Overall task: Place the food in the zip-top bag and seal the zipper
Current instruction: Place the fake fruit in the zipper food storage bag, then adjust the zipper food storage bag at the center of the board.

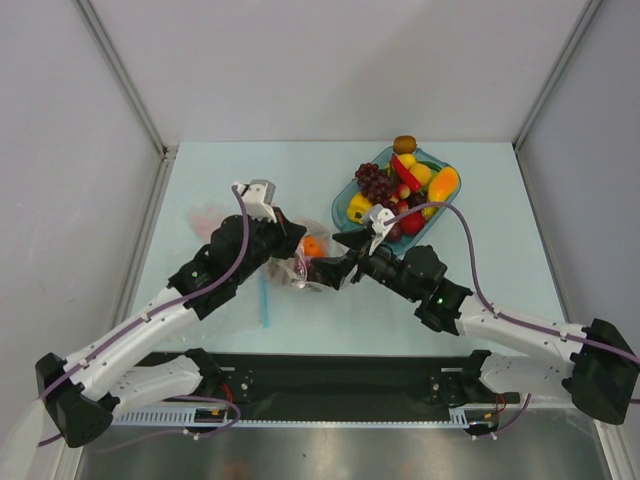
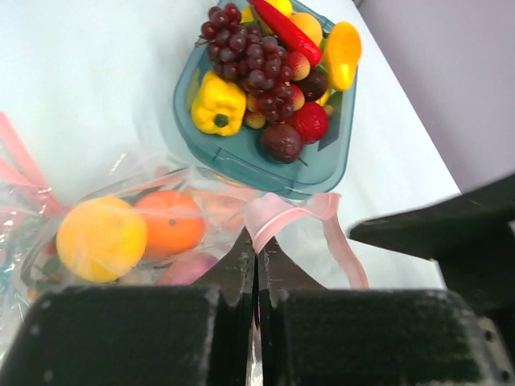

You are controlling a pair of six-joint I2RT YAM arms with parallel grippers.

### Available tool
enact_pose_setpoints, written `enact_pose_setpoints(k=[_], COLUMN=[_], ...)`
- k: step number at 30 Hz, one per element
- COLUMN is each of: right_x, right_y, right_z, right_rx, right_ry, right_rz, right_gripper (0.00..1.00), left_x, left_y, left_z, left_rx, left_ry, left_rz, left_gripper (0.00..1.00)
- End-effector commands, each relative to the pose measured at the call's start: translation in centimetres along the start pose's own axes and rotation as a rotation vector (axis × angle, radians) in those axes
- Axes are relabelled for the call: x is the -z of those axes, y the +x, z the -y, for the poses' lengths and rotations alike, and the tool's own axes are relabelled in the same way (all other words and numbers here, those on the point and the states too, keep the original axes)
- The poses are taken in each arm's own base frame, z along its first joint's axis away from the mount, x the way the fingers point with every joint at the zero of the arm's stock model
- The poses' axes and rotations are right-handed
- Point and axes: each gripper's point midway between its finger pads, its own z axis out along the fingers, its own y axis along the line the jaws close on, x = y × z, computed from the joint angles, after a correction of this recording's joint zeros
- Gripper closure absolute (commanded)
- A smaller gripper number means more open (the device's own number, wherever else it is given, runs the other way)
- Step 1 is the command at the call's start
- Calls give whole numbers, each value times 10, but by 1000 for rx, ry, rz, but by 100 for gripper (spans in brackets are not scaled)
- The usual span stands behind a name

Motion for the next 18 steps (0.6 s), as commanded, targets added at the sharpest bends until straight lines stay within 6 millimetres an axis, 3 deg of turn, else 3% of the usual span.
enact_pose_setpoints(k=[1, 4, 7, 10, 15, 18], right_x=[5, 10, 13, 17, 14, 9], right_y=[-23, -27, -23, -17, -11, -8], right_z=[3, 14, 39, 60, 70, 60], right_rx=[40, 36, 24, 7, 17, 28], right_ry=[54, 123, 272, 399, 455, 385], right_rz=[51, 49, 25, 16, -13, -26], right_gripper=[16, 23, 32, 27, 25, 28], left_x=[4, 5, 7, 11, 17, 20], left_y=[-17, -17, -18, -20, -23, -26], left_z=[-8, -8, -7, -8, -16, -17], left_rx=[23, 30, 39, 50, 77, 82], left_ry=[-42, -36, -30, -29, -55, -59], left_rz=[80, 89, 96, 119, 158, 176], left_gripper=[99, 99, 99, 99, 98, 97])
